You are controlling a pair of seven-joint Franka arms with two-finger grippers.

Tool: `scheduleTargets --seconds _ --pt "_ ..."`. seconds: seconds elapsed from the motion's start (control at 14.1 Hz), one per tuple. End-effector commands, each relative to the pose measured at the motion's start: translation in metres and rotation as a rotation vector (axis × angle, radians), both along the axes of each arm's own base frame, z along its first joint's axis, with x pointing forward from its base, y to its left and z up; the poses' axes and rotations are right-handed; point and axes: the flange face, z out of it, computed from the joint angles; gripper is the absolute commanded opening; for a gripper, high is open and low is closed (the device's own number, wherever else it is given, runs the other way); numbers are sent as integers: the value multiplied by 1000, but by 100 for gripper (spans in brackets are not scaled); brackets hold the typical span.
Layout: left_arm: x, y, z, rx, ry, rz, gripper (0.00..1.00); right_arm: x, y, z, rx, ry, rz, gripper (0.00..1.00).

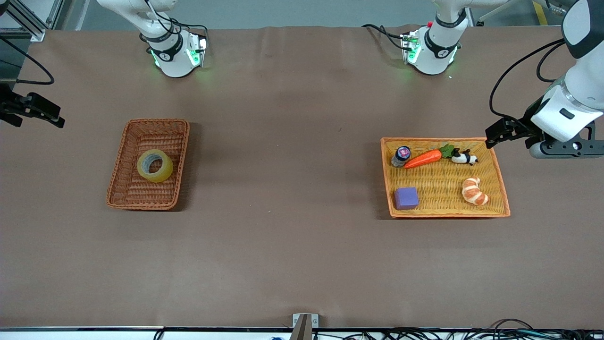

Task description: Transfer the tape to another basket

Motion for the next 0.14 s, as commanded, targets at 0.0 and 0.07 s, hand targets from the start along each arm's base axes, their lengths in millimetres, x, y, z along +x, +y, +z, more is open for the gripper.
scheduleTargets --seconds 0.0,0.07 --pt "4 -2 4 -1 -8 6 100 0 1 4 24 -11 -16 100" --pt "4 0 4 2 -8 1 100 0 1 4 24 -11 -16 100"
